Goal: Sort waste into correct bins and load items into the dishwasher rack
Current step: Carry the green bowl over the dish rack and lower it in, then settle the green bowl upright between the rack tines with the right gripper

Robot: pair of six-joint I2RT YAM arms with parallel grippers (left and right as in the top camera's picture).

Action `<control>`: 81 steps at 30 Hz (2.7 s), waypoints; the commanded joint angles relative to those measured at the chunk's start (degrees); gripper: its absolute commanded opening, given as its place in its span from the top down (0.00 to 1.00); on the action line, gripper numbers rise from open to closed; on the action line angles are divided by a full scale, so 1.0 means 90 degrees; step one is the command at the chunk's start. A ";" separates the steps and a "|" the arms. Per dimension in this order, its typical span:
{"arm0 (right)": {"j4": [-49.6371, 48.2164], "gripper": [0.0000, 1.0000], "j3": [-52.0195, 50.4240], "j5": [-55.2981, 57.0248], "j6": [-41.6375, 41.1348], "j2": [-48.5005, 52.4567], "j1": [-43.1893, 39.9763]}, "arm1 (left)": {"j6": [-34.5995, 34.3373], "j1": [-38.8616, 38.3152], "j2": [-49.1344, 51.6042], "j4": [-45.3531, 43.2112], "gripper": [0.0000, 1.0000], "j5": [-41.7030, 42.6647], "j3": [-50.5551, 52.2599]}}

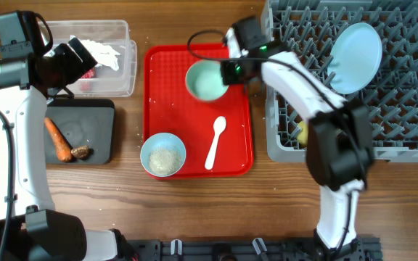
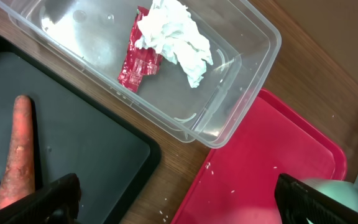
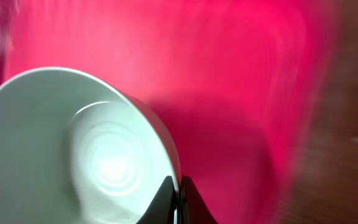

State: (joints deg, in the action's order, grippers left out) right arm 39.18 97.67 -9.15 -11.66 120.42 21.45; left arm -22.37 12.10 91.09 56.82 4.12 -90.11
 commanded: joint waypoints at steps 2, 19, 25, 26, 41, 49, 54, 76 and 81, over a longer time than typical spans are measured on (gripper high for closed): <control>0.0075 0.96 0.0226 0.2229 0.0068 -0.1916 -0.0413 | -0.0046 0.0019 0.0024 0.0002 0.00 -0.0083 0.0022; -0.1479 0.96 0.0223 0.6817 0.4947 -0.1634 -0.0799 | -0.0049 0.0019 0.0024 0.0005 0.00 -0.0012 0.0022; -0.1931 0.96 0.0223 0.6951 0.5802 -0.0952 -0.0797 | -0.0049 0.0019 0.0024 0.0005 0.00 -0.0012 0.0022; -0.1970 0.96 0.0223 0.6953 0.5858 -0.0867 -0.0797 | -0.0049 0.0019 0.0024 0.0005 0.00 -0.0012 0.0022; -0.2489 0.96 0.0221 0.6880 0.7070 -0.0027 -0.0797 | -0.0049 0.0019 0.0024 0.0002 0.00 -0.0012 0.0022; -0.3276 0.96 0.0219 0.7191 0.7674 0.0238 -0.0797 | -0.0049 0.0019 0.0024 0.0002 0.00 -0.0012 0.0022; -0.3201 0.96 0.0216 0.7482 0.7672 0.0432 -0.0767 | -0.0049 0.0019 0.0024 0.0002 0.00 -0.0012 0.0022; -0.2805 0.00 -0.0073 0.7555 0.7628 0.0435 -0.0056 | -0.0046 0.0019 0.0024 -0.0083 0.00 -0.0012 0.0022; -0.3531 0.00 -0.0066 0.8085 0.7866 0.0425 -0.0044 | -0.0049 0.0019 0.0024 -0.0141 0.00 -0.0012 0.0022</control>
State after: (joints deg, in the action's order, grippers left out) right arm 12.21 97.58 58.28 57.25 123.24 20.71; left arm -22.41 12.10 91.09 56.05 4.16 -90.11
